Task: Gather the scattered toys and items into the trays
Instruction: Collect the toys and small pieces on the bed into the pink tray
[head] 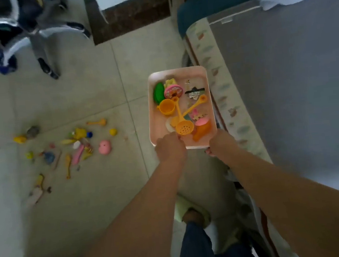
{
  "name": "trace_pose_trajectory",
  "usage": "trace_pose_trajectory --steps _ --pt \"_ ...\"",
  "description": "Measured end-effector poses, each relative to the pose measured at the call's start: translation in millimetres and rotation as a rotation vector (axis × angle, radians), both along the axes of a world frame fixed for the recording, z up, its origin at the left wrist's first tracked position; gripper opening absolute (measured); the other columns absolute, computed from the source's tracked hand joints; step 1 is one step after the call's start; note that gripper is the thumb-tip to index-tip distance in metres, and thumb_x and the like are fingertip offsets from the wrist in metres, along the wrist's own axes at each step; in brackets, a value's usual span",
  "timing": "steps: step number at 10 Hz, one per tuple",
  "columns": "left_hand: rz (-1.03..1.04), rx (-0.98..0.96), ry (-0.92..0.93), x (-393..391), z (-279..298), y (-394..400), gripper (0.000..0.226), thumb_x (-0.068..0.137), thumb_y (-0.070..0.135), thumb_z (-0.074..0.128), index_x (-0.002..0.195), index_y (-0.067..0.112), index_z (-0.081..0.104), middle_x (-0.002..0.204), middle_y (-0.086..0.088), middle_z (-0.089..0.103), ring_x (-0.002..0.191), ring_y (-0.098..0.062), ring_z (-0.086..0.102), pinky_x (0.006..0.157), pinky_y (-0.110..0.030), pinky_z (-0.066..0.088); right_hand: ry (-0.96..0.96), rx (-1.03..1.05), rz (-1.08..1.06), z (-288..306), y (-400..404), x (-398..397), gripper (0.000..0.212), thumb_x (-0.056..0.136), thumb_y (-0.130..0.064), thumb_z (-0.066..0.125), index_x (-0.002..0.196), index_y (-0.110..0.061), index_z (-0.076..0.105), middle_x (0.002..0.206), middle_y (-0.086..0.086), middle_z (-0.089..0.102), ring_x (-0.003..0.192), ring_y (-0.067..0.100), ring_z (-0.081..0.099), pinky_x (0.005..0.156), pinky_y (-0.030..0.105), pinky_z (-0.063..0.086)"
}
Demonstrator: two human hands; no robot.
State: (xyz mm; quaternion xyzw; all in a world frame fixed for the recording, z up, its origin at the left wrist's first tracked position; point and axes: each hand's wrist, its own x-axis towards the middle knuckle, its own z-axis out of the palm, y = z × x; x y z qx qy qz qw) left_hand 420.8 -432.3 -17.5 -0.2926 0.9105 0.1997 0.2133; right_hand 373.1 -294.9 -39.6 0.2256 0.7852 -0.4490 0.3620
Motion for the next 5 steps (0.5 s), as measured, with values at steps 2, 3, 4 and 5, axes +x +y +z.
trace_pose_trajectory --steps 2,3,4,5 --pt "0.183 0.024 -0.101 68.5 -21.0 -82.1 0.029 0.101 0.028 0.036 0.118 0.016 0.056 0.12 -0.01 0.057 0.114 -0.031 0.049 0.087 -0.04 0.044 0.098 0.23 0.49 -18.9 -96.8 32.7 0.041 0.085 -0.016 0.069 0.122 -0.006 0.054 0.119 0.013 0.061 0.108 0.029 0.062 0.094 0.034 0.05" --pt "0.32 0.065 -0.125 113.6 -40.5 -134.2 0.028 0.101 0.03 0.034 0.115 0.015 0.054 0.118 -0.011 0.058 0.113 -0.031 0.051 0.088 -0.041 0.045 0.117 0.252 0.804 -25.0 -167.1 59.4 0.041 0.081 -0.008 0.072 0.118 -0.004 0.055 0.116 0.012 0.064 0.105 0.031 0.063 0.092 0.039 0.052" --pt "0.479 0.163 -0.118 142.0 -53.3 -170.4 0.03 0.101 0.03 0.034 0.116 0.017 0.057 0.117 -0.01 0.058 0.111 -0.03 0.051 0.09 -0.042 0.046 0.105 0.281 0.939 -40.1 -211.4 71.5 0.038 0.083 -0.006 0.07 0.117 -0.004 0.054 0.115 0.013 0.065 0.104 0.031 0.063 0.087 0.032 0.049" --pt "0.664 0.295 -0.09 175.3 -68.5 -204.3 0.03 0.099 0.028 0.039 0.119 0.018 0.059 0.119 -0.007 0.061 0.111 -0.029 0.055 0.094 -0.042 0.048 0.1 0.255 1.011 -63.0 -261.0 91.5 0.03 0.084 -0.002 0.066 0.111 -0.006 0.056 0.11 0.015 0.066 0.1 0.033 0.064 0.085 0.036 0.052"
